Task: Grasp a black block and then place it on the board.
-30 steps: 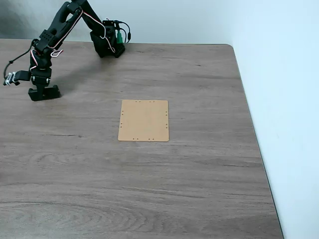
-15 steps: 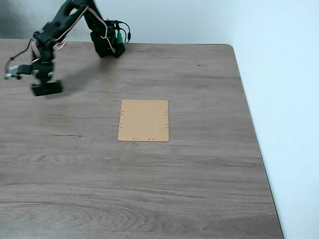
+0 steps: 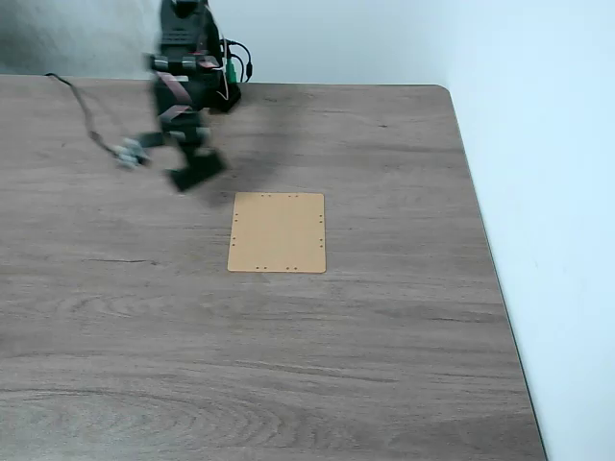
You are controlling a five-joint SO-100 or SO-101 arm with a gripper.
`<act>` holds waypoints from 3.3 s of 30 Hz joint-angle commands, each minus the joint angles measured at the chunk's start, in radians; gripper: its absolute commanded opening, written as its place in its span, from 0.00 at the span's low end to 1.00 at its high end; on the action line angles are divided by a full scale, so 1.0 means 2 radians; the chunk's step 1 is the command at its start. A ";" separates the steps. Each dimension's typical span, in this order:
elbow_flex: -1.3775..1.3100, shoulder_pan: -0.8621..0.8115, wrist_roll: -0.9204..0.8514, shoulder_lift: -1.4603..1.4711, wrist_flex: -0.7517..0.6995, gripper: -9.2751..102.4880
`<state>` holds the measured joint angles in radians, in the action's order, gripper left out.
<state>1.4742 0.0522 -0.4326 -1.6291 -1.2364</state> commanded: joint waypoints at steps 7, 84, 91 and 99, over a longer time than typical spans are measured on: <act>-0.045 0.087 0.040 0.055 0.035 0.08; -0.126 0.112 -0.016 0.138 0.122 0.28; -0.060 0.081 -0.016 0.011 0.105 0.11; 0.194 0.015 0.033 -0.207 0.182 0.08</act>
<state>1.7104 0.0997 -0.3835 -1.9052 -0.9020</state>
